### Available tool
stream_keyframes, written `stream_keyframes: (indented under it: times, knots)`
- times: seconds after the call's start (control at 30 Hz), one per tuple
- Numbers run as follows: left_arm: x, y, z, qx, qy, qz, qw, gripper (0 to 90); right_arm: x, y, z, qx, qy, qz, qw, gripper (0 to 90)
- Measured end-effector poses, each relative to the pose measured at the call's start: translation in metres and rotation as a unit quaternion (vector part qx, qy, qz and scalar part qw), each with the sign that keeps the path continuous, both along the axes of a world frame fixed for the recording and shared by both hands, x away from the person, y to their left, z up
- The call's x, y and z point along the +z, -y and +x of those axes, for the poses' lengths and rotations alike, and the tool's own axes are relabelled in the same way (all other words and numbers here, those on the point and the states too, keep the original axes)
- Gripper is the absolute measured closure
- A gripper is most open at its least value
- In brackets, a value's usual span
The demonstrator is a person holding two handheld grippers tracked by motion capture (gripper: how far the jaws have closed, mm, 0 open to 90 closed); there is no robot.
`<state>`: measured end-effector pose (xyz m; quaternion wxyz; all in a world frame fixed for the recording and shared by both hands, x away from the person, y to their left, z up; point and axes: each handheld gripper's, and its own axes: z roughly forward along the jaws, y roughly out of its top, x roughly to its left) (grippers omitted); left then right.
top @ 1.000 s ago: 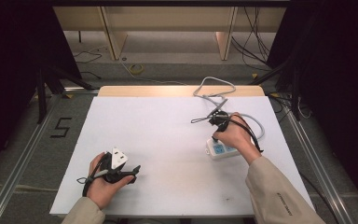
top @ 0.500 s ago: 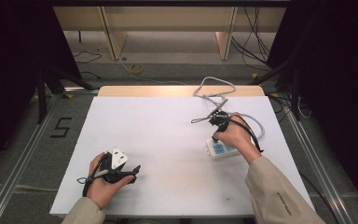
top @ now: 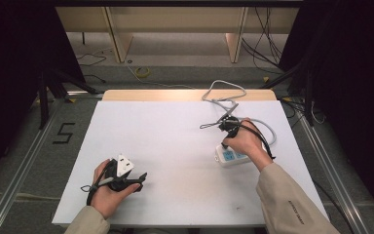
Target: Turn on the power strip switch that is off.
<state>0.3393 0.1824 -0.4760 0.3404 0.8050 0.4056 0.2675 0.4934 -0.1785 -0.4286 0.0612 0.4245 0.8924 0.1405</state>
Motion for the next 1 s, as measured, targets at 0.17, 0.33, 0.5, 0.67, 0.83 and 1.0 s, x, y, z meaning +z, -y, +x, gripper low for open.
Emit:
stream_keyframes:
  times: [0.17, 0.33, 0.5, 0.67, 0.83, 1.0]
  knots:
    - [0.0000, -0.0002, 0.0001, -0.001, 0.000, 0.001, 1.0000, 22.2, -0.0006, 0.0012, 0.0006, 0.000, 0.000, 0.004, 1.0000, 90.0]
    - [-0.0001, 0.0002, -0.0002, 0.000, 0.001, 0.000, 1.0000, 22.2, -0.0010, 0.0008, -0.0002, 0.002, 0.003, 0.002, 1.0000, 90.0]
    - [0.0000, 0.0006, -0.0003, -0.001, 0.001, 0.001, 1.0000, 22.2, -0.0025, 0.0023, -0.0009, -0.004, 0.001, 0.010, 0.9999, 90.0]
    - [0.0002, 0.0004, -0.0003, -0.001, 0.001, 0.001, 1.0000, 22.2, -0.0022, 0.0001, -0.0020, 0.004, 0.009, -0.001, 1.0000, 90.0]
    - [-0.0005, -0.0006, 0.0005, -0.001, -0.001, 0.001, 1.0000, 22.2, -0.0025, 0.0025, -0.0024, 0.004, 0.011, 0.007, 0.9999, 90.0]
    - [-0.0005, -0.0007, 0.0003, -0.001, -0.001, 0.002, 1.0000, 22.2, -0.0035, 0.0065, -0.0040, 0.002, 0.018, 0.022, 0.9996, 90.0]
